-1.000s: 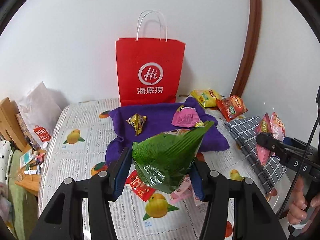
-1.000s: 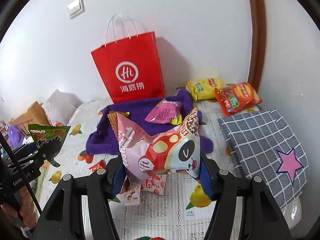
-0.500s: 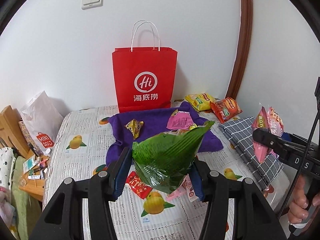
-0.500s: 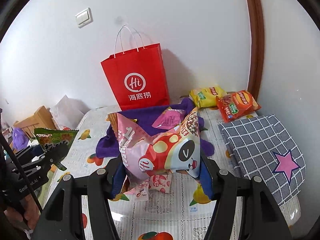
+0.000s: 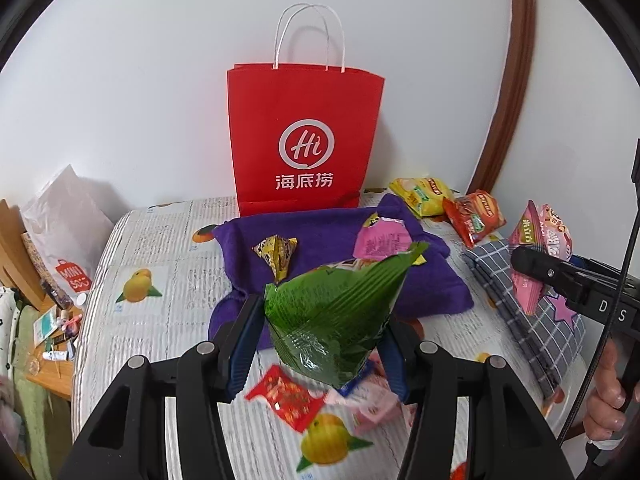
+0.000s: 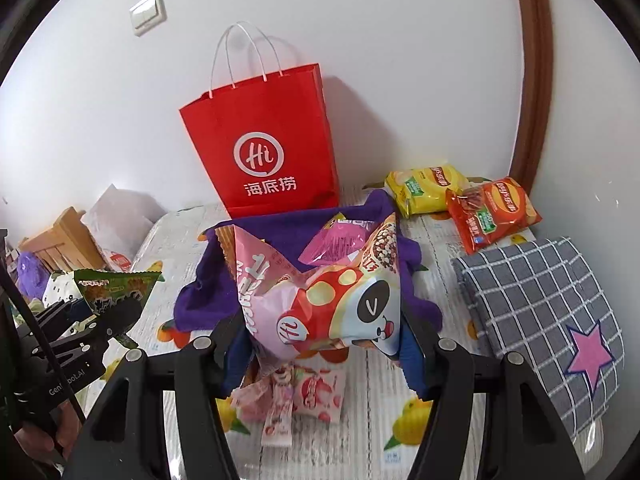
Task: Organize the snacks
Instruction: 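Lift the green packet with the left tool while the right tool lifts the pink cartoon packet, then carry the green packet and pink cartoon packet over the purple towel with both tools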
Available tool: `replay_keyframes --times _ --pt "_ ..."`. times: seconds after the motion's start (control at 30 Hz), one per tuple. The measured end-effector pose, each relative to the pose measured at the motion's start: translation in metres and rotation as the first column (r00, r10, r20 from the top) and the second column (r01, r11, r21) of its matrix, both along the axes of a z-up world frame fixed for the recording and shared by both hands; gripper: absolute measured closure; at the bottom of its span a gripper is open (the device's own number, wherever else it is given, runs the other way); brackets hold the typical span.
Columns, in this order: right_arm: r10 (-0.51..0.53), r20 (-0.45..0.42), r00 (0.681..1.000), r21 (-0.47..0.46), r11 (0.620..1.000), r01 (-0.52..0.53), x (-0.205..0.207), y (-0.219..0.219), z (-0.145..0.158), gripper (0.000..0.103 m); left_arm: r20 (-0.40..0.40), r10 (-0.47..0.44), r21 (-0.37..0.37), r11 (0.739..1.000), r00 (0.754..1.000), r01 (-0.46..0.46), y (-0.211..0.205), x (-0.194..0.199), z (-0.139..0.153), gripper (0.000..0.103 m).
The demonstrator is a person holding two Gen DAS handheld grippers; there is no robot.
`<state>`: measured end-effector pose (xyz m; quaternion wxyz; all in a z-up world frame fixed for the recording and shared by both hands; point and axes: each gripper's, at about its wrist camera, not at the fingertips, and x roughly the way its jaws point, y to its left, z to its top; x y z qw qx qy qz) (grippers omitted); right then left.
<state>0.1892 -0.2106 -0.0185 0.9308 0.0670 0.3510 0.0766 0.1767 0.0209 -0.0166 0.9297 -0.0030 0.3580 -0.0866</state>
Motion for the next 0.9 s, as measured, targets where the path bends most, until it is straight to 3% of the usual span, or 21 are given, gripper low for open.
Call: replay_keyframes --times 0.47,0.9 --pt "0.032 -0.030 0.999 -0.012 0.999 -0.032 0.090 0.015 -0.019 0.041 -0.029 -0.014 0.010 1.000 0.999 0.014 -0.009 0.089 -0.023 0.051" --pt "0.037 -0.112 0.993 0.005 0.999 -0.036 0.142 0.012 -0.071 0.041 -0.095 -0.018 -0.008 1.000 0.995 0.017 -0.013 0.138 -0.073 0.051"
